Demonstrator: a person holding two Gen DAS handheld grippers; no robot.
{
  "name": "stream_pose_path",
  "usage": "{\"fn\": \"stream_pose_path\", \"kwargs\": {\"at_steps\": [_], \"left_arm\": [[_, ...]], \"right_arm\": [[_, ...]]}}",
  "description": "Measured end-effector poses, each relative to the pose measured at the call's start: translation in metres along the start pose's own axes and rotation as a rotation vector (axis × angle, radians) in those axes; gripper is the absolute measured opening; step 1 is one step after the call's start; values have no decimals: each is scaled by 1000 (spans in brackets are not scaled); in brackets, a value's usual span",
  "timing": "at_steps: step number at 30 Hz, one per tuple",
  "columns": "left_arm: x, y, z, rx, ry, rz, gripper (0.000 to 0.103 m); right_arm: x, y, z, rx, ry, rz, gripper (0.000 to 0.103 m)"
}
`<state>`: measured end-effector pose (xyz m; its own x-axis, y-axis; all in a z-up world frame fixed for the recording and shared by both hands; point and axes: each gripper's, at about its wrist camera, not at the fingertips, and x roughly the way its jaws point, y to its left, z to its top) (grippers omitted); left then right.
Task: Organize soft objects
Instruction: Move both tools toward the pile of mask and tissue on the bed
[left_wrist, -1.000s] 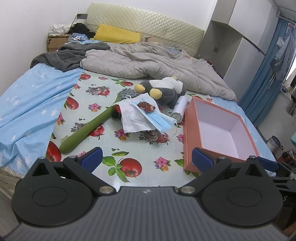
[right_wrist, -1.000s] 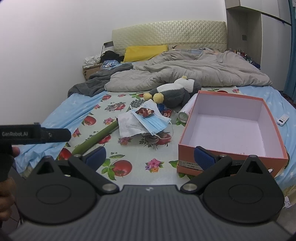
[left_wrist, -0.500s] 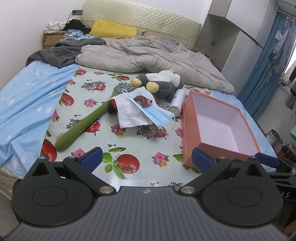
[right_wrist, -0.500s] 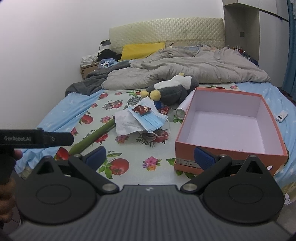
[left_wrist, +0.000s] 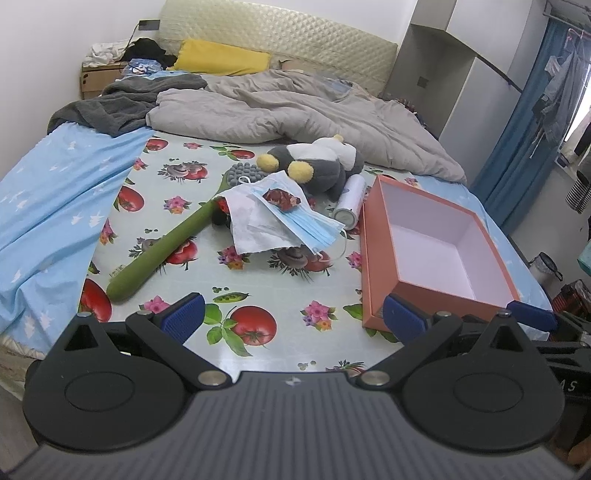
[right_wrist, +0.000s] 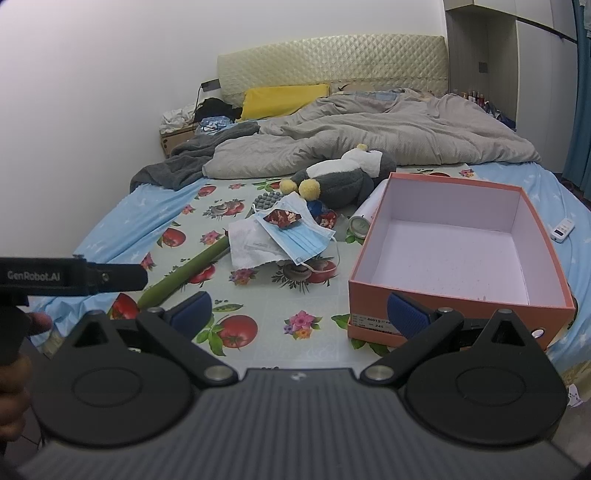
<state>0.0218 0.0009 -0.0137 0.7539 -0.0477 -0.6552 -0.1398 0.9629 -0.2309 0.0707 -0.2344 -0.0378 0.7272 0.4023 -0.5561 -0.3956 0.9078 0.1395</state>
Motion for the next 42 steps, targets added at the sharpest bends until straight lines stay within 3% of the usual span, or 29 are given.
{"fn": "stream_pose_path", "kwargs": {"at_steps": [26, 42], "left_arm": [[3, -3, -1, -3, -11, -8, 103], [41, 22, 2, -56, 20, -56, 103]], "right_arm": [[2, -4, -2, -3, 3, -4, 103], [41, -6, 9, -4, 26, 6, 103]]}}
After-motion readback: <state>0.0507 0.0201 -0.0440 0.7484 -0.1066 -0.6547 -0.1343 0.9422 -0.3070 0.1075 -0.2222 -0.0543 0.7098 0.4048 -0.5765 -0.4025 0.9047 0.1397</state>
